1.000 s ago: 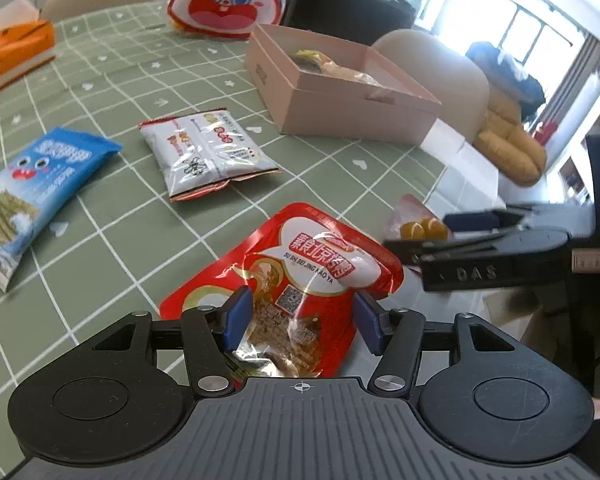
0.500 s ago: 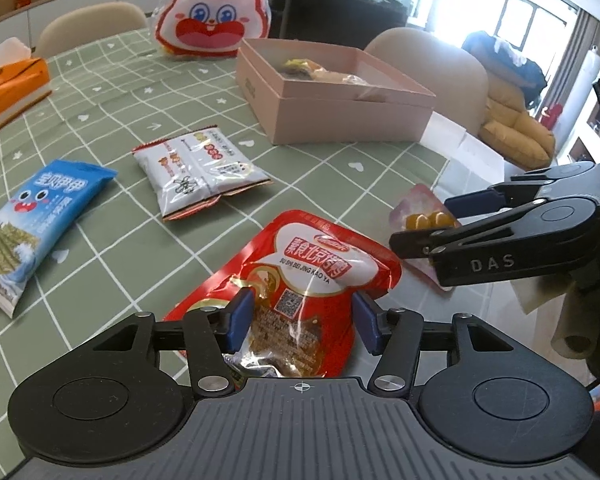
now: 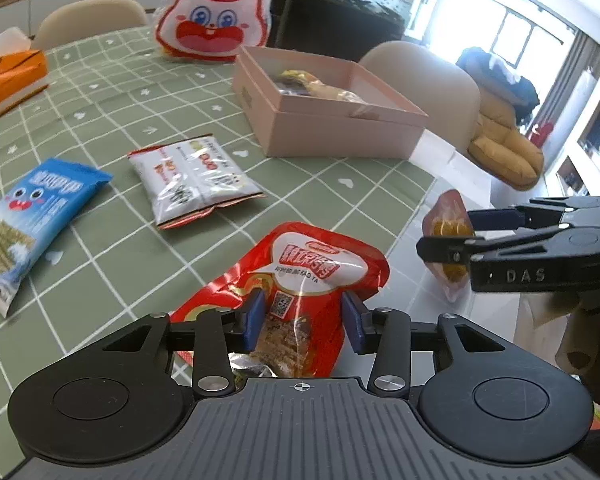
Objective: Organize snacks
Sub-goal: 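Grasp the pink tray of yellow candies with the right gripper while the left gripper holds the red pouch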
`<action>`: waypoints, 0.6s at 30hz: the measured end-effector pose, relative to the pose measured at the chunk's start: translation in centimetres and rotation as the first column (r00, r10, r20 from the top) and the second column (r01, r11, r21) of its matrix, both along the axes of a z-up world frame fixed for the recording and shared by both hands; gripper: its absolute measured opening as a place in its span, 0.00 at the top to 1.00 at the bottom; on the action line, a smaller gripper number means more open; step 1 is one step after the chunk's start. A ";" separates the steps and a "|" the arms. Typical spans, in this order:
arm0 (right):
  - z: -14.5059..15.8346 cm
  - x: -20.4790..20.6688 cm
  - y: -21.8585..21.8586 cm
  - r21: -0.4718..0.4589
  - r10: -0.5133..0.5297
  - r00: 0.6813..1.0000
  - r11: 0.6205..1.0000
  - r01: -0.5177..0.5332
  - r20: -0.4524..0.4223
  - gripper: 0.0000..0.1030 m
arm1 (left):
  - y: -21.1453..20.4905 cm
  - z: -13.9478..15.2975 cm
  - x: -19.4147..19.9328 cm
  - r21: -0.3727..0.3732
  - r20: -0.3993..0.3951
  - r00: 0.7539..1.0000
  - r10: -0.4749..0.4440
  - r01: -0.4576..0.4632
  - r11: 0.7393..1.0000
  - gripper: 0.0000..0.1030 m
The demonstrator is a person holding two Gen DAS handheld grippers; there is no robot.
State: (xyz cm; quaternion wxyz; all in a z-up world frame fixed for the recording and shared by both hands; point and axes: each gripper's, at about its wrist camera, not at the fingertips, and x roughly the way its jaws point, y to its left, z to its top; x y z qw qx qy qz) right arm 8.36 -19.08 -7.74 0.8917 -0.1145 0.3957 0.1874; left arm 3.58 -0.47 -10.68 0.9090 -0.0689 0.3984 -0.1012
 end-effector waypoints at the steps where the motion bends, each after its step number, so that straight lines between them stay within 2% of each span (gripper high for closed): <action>1: -0.2 -0.1 -0.2 -0.002 -0.007 1.000 1.000 0.007 -0.003 0.32 | -0.2 0.1 0.1 0.002 0.000 1.000 -0.009 0.009 1.000 0.56; 8: -0.4 -0.3 -1.3 0.013 -0.039 0.999 0.999 0.039 -0.011 0.32 | -1.9 1.5 0.7 -0.002 0.027 0.997 -0.066 0.066 0.998 0.58; 18: 1.2 0.1 -2.7 0.035 -0.009 1.000 0.999 0.008 0.002 0.32 | -3.5 3.5 0.3 -0.024 0.056 0.994 -0.096 0.098 0.995 0.59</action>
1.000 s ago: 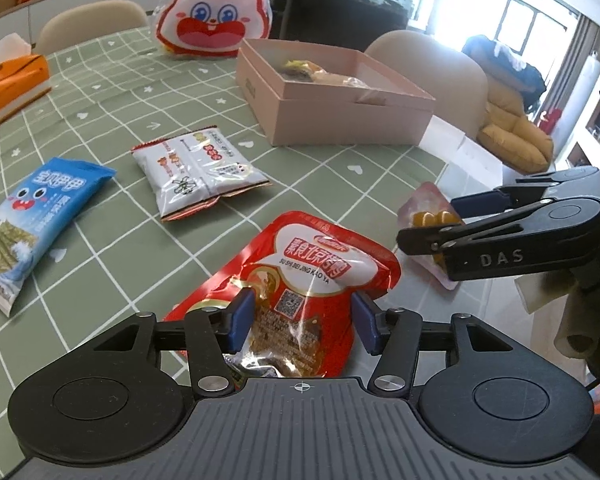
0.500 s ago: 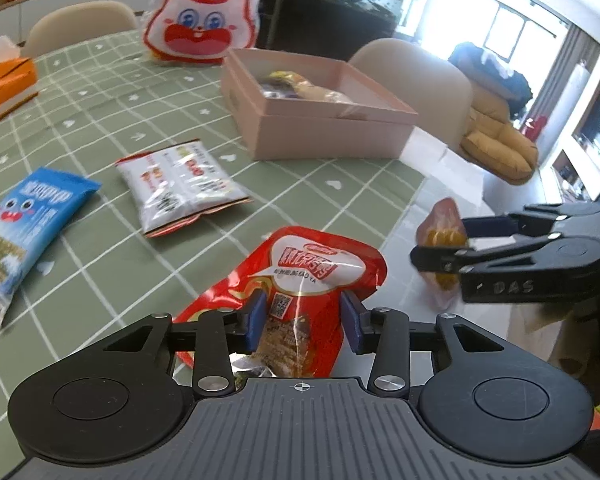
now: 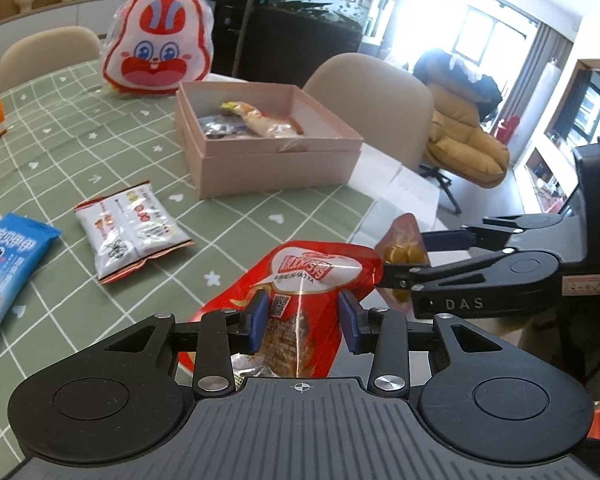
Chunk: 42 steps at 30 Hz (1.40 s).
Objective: Organize snacks
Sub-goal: 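Carry the red pouch and candy tray into the pink box and open both grippers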
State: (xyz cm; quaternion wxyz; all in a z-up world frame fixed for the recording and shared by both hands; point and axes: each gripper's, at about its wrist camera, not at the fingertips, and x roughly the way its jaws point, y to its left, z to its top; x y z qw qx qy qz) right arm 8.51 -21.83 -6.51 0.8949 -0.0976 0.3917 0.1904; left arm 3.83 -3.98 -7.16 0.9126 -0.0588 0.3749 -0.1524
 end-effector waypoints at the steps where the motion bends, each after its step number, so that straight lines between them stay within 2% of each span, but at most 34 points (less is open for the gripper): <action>1: 0.4 0.1 -0.2 0.005 0.003 1.000 1.000 -0.003 0.001 0.33 | -0.1 0.4 0.0 -0.003 0.002 1.000 0.002 -0.002 1.000 0.60; 6: 4.6 1.2 -1.6 0.053 0.030 0.997 0.998 -0.033 0.071 0.33 | -0.7 3.7 0.8 -0.043 0.060 0.998 0.014 -0.012 0.999 0.69; 9: 8.5 3.1 -2.5 0.085 0.048 0.986 0.994 -0.062 0.162 0.33 | -1.1 6.6 2.4 -0.057 0.143 0.989 0.038 -0.030 0.998 0.73; 12: 11.8 5.3 -3.4 0.116 0.070 0.969 0.988 -0.100 0.238 0.33 | -1.6 8.8 4.4 -0.039 0.218 0.973 0.073 -0.066 0.997 0.75; 15: 14.2 7.9 -4.3 0.144 0.097 0.954 0.979 -0.142 0.285 0.33 | -1.6 10.0 6.8 -0.063 0.236 0.964 0.120 -0.108 0.992 0.76; 18: 15.3 10.5 -4.7 0.154 0.120 0.940 0.972 -0.177 0.321 0.33 | -1.7 11.1 9.8 -0.079 0.248 0.959 0.139 -0.123 0.989 0.78; 20: 15.2 12.6 -4.6 0.152 0.124 0.937 0.972 -0.182 0.326 0.32 | -1.8 11.7 12.2 -0.090 0.249 0.956 0.157 -0.139 0.986 0.78; 23: 13.9 16.4 -4.4 0.177 0.124 0.956 0.968 -0.175 0.267 0.32 | -1.2 11.4 16.3 -0.168 0.210 0.956 0.202 -0.169 0.971 0.78; 26: 11.7 19.9 -3.5 0.174 0.131 0.972 0.971 -0.166 0.193 0.32 | -0.4 9.0 20.4 -0.240 0.126 0.959 0.254 -0.219 0.946 0.77; 28: 10.1 21.8 -3.1 0.162 0.138 0.980 0.973 -0.161 0.145 0.32 | -0.1 6.7 22.4 -0.242 0.067 0.954 0.291 -0.268 0.933 0.77; 30: 8.7 23.1 -2.8 0.153 0.141 0.985 0.976 -0.155 0.102 0.32 | 0.3 4.7 23.5 -0.226 0.030 0.943 0.333 -0.318 0.921 0.77; 32: 7.2 24.2 -2.4 0.140 0.144 0.988 0.979 -0.151 0.059 0.32 | 1.0 3.1 24.2 -0.230 -0.004 0.920 0.391 -0.382 0.895 0.77; 33: 6.5 24.5 -2.2 0.133 0.151 0.988 0.979 -0.155 0.039 0.33 | 1.4 2.4 24.5 -0.249 -0.021 0.910 0.415 -0.407 0.879 0.77; 35: 5.3 24.9 -1.6 0.115 0.173 0.985 0.978 -0.173 0.006 0.32 | 2.4 1.5 24.4 -0.342 -0.031 0.893 0.449 -0.432 0.835 0.76; 37: 4.0 25.2 -0.6 0.085 0.204 0.979 0.976 -0.203 -0.009 0.32 | 3.3 1.2 24.5 -0.394 -0.058 0.890 0.452 -0.436 0.809 0.75; 39: 2.9 25.2 0.3 0.052 0.228 0.973 0.972 -0.227 -0.018 0.32 | 3.9 1.4 24.6 -0.394 -0.097 0.884 0.456 -0.455 0.799 0.75; 42: 1.8 25.6 1.2 0.074 0.269 0.961 0.962 -0.265 -0.065 0.31 | 4.5 2.1 23.8 -0.371 -0.109 0.876 0.469 -0.474 0.799 0.75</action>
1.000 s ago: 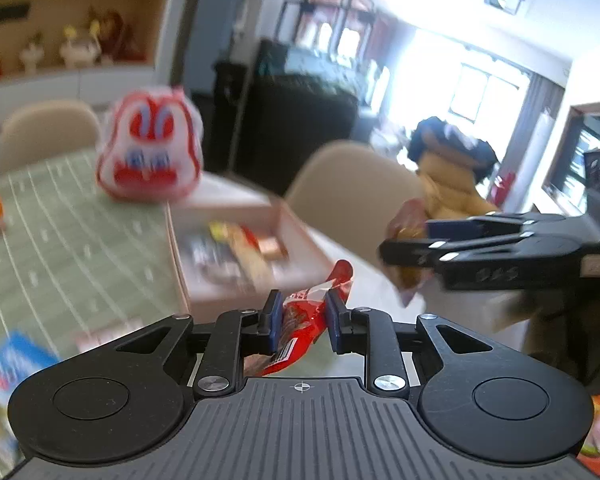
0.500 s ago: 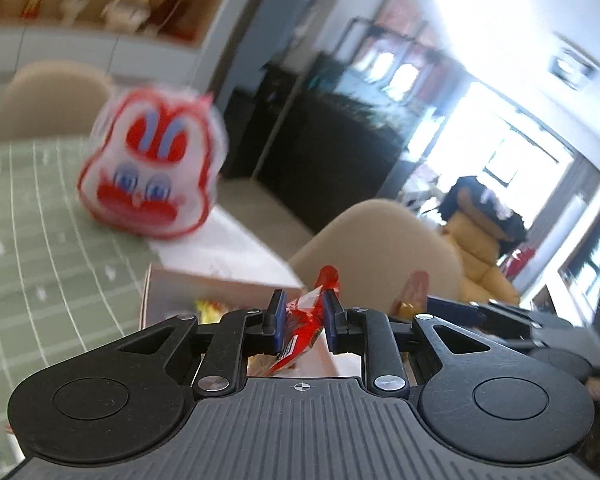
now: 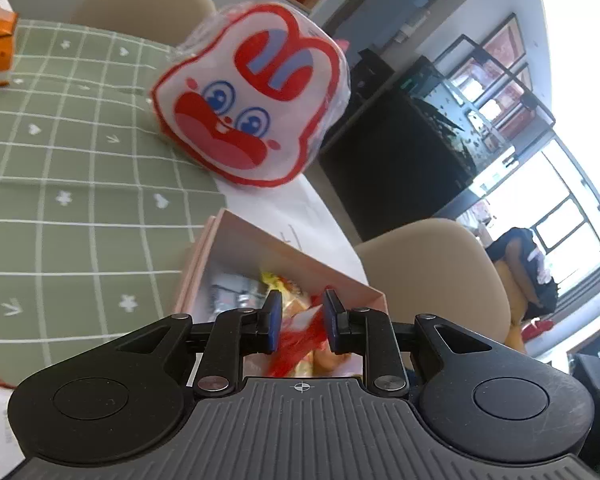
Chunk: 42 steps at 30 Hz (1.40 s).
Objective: Organize snacks
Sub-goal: 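Carry the red pouch and candy tray into the pink box and open both grippers, then move the left tool over the blue seaweed bag while the right tool moves over the white packet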
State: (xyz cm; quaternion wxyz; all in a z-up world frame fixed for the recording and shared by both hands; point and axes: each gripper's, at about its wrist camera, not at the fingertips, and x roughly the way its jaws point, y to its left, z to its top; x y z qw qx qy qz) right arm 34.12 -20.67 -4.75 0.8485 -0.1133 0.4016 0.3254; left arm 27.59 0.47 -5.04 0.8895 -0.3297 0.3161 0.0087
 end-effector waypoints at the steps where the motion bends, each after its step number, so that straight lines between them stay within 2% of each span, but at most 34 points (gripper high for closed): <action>1: -0.2 0.2 0.1 0.010 0.004 1.000 1.000 -0.004 -0.024 0.30 | 0.2 0.2 -0.5 -0.004 0.002 1.000 -0.002 0.002 1.000 0.75; 6: 0.0 0.5 0.2 0.061 -0.036 0.997 0.997 0.040 -0.065 0.30 | 1.3 1.3 -2.8 -0.010 0.012 0.998 -0.068 0.068 0.998 0.75; 10: 0.5 -0.8 0.2 0.045 -0.090 0.996 0.995 0.091 -0.017 0.29 | 3.2 1.2 -5.3 0.069 -0.027 0.997 -0.066 0.068 0.995 0.75; 13: 0.8 -2.3 0.8 0.029 -0.117 0.993 0.993 0.116 0.023 0.29 | 6.1 0.3 -7.7 0.136 -0.095 0.995 -0.001 0.014 0.991 0.75; 15: 1.1 -3.9 1.2 0.038 -0.131 0.991 0.991 0.129 0.040 0.29 | 8.3 -0.3 -9.5 0.177 -0.107 0.993 0.043 -0.024 0.984 0.75; 19: 1.4 -7.6 2.8 0.051 -0.164 0.985 0.986 0.161 0.062 0.30 | 13.1 -1.6 -12.6 0.301 -0.165 0.970 0.180 -0.124 0.946 0.75; 24: 1.4 -12.8 6.4 0.052 -0.156 0.983 0.987 0.152 0.092 0.29 | 19.4 -2.9 -16.1 0.264 -0.195 0.936 0.292 -0.236 0.935 0.75; 26: 0.6 -14.4 8.7 0.039 -0.124 0.991 0.992 0.122 0.057 0.29 | 20.8 -3.5 -16.8 0.256 -0.196 0.941 0.274 -0.221 0.941 0.75; 30: -1.5 -15.8 13.3 0.034 -0.080 0.997 0.996 0.080 -0.014 0.29 | 21.4 -4.9 -17.5 0.259 -0.227 0.958 0.174 -0.113 0.959 0.75; 32: -2.3 -16.1 15.4 0.040 -0.078 0.997 0.996 0.078 -0.022 0.29 | 20.9 -5.4 -17.5 0.270 -0.235 0.964 0.128 -0.061 0.961 0.75; 35: -3.5 -15.8 18.2 0.016 -0.067 0.997 0.998 0.068 -0.036 0.29 | 20.1 -5.8 -18.1 0.294 -0.204 0.977 0.066 -0.003 0.956 0.75; 37: -4.6 -15.6 20.0 -0.055 -0.062 0.998 0.997 0.061 -0.019 0.29 | 19.6 -5.8 -18.3 0.307 -0.196 0.980 0.035 0.027 0.951 0.75; 40: -5.1 -15.9 20.5 -0.067 -0.053 0.998 0.996 0.051 -0.035 0.28 | 18.5 -5.9 -18.8 0.313 -0.195 0.981 -0.011 0.073 0.947 0.74; 42: -5.0 -16.2 20.1 -0.065 -0.064 0.997 0.996 0.060 -0.053 0.28 | 17.6 -5.8 -19.2 0.341 -0.194 0.981 -0.030 0.096 0.935 0.74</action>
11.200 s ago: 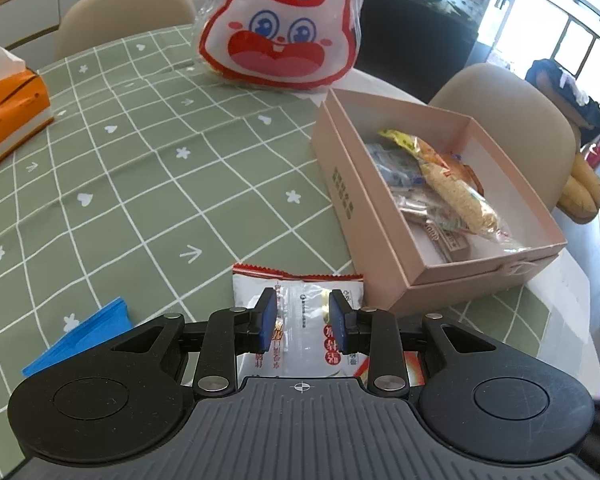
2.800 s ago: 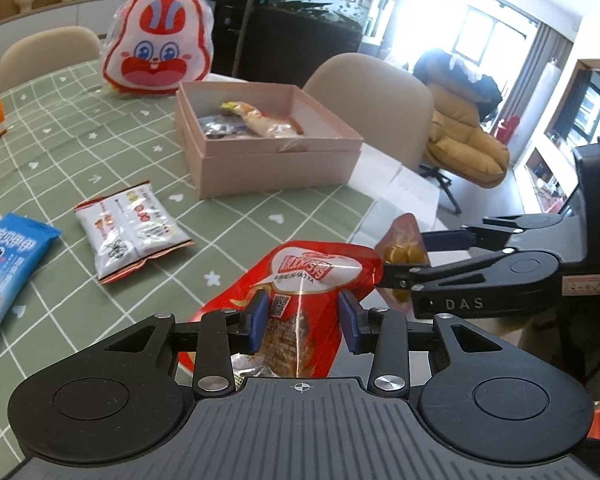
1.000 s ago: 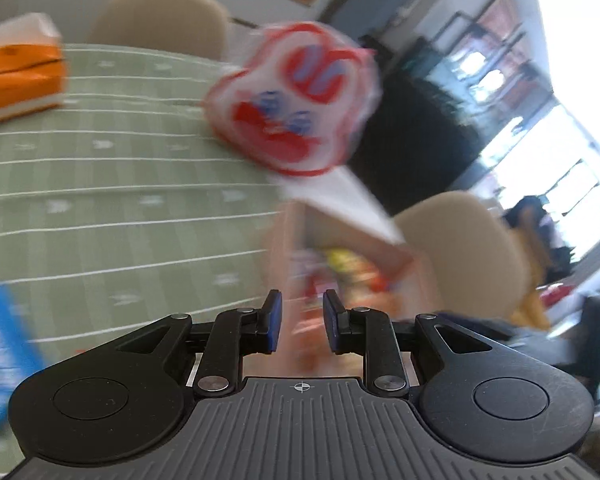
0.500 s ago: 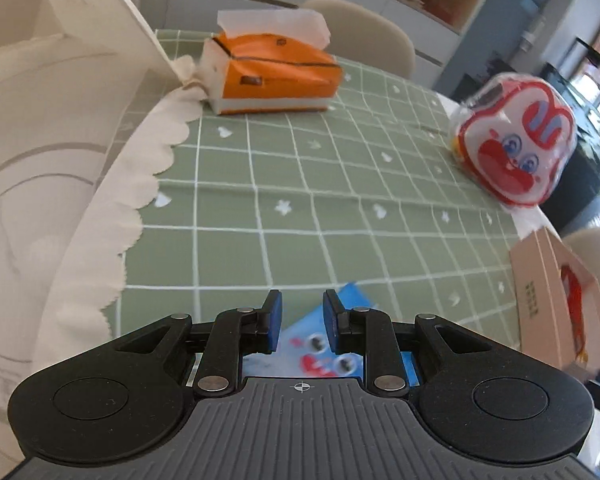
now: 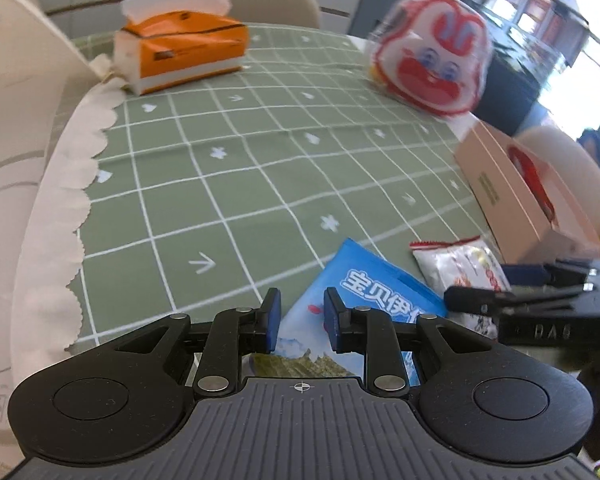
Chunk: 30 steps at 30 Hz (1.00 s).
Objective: Organize snacks
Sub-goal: 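Move the left tool over the blue seaweed bag while the right tool moves over the white packet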
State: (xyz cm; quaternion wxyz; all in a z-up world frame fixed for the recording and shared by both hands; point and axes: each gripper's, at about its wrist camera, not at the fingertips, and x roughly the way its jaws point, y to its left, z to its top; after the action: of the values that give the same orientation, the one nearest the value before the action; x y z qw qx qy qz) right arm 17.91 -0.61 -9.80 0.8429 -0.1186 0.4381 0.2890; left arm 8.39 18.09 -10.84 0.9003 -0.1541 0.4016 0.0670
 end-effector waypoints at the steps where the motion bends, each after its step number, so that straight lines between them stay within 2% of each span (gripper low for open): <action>1: 0.0 -0.3 -0.2 -0.003 0.002 1.000 1.000 -0.002 -0.005 0.28 | -0.4 0.0 -0.2 0.010 0.003 1.000 -0.010 0.010 1.000 0.73; 7: 0.6 -2.3 -2.8 -0.029 0.006 1.000 1.000 -0.007 -0.028 0.28 | -2.0 -0.2 -2.0 -0.052 0.019 0.998 -0.059 0.060 0.997 0.72; 11: 0.8 -3.5 -6.0 -0.038 -0.048 0.998 0.998 0.047 -0.037 0.28 | -3.9 0.3 -3.1 -0.066 0.029 0.990 -0.137 0.139 0.988 0.72; 15: 0.5 -4.3 -9.6 -0.050 -0.148 0.989 0.988 0.148 0.001 0.28 | -6.0 1.8 -4.0 0.032 0.032 0.986 -0.161 0.160 0.987 0.72; 19: 0.0 -4.4 -12.4 0.007 -0.243 0.970 0.970 0.243 -0.024 0.27 | -9.0 2.4 -4.3 0.104 -0.002 0.951 -0.309 0.307 0.946 0.72; 21: -0.3 -4.3 -13.3 0.045 -0.270 0.961 0.961 0.273 -0.051 0.23 | -10.3 2.3 -4.4 0.149 -0.029 0.936 -0.350 0.350 0.925 0.72; 23: -0.6 -4.7 -13.4 0.049 -0.267 0.963 0.962 0.268 -0.027 0.23 | -11.5 1.8 -4.3 0.204 -0.063 0.925 -0.375 0.380 0.902 0.72; 26: -1.0 -5.6 -12.9 0.018 -0.242 0.970 0.970 0.242 0.027 0.22 | -12.3 1.0 -4.4 0.244 -0.095 0.913 -0.397 0.408 0.880 0.72; 30: -1.5 -6.7 -12.1 -0.034 -0.209 0.973 0.976 0.214 0.102 0.19 | -12.4 0.7 -4.7 0.240 -0.091 0.905 -0.416 0.426 0.872 0.72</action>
State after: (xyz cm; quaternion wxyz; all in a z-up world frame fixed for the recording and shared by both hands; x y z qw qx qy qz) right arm 11.24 -12.71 -11.29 0.8864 -0.1043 0.4129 0.1814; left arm 3.65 5.73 -10.10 0.8980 0.0551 0.4297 -0.0768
